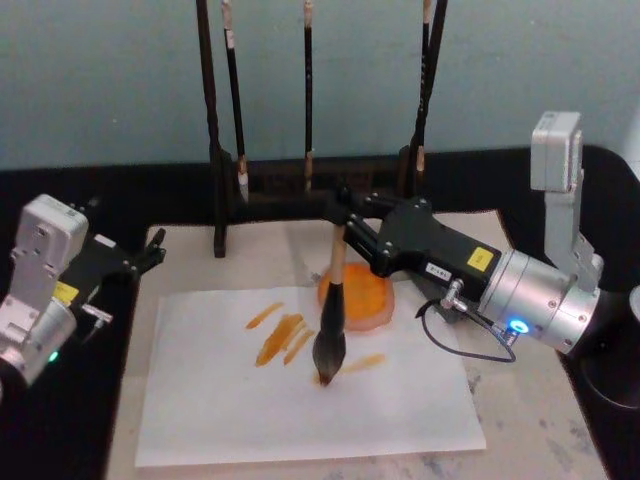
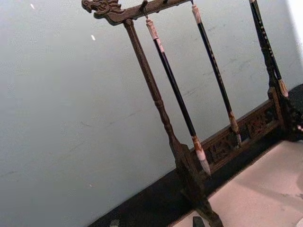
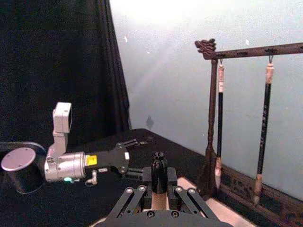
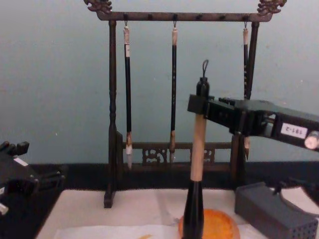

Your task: Pick up the brush from the inkstone, write on the paper, then place the brush back to its original position.

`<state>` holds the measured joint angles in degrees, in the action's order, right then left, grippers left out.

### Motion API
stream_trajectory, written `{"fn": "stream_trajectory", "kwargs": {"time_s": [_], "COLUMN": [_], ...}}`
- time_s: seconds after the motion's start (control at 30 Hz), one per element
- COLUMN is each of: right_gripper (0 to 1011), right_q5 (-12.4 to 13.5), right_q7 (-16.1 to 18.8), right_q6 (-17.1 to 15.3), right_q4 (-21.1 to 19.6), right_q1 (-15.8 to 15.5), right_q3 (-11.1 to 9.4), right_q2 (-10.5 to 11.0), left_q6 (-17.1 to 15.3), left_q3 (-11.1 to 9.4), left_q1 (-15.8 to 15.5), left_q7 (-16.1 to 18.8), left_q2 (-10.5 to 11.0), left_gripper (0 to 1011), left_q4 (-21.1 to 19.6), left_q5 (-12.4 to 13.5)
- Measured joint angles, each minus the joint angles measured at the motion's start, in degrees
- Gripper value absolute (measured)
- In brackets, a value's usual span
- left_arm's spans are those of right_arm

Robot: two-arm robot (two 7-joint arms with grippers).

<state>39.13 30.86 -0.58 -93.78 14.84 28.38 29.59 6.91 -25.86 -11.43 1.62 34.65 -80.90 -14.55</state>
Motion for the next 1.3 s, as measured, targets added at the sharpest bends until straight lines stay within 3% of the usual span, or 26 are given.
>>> {"fn": "stream_trajectory", "kwargs": {"time_s": [0.83,1.0,1.3], "right_gripper": [188,188,188], "right_q5": [-4.07,-4.01,-1.64], "right_q7": [-2.27,-2.04,-0.91], "right_q6": [0.96,0.69,-0.44], "right_q4": [1.92,1.64,-0.40], "right_q1": [-1.50,-1.58,-2.06], "right_q3": [-3.29,-3.75,-4.05], "right_q2": [-0.29,-0.44,-0.71], "left_q6": [0.00,0.00,0.00], "left_q3": [0.00,0.00,0.00], "left_q1": [0.00,0.00,0.00], "left_q7": [0.00,0.00,0.00], "left_q2": [0.00,0.00,0.00], "left_gripper": [1001,1001,1001], "left_q4": [0.00,0.00,0.00], "left_q5": [0.00,0.00,0.00]}}
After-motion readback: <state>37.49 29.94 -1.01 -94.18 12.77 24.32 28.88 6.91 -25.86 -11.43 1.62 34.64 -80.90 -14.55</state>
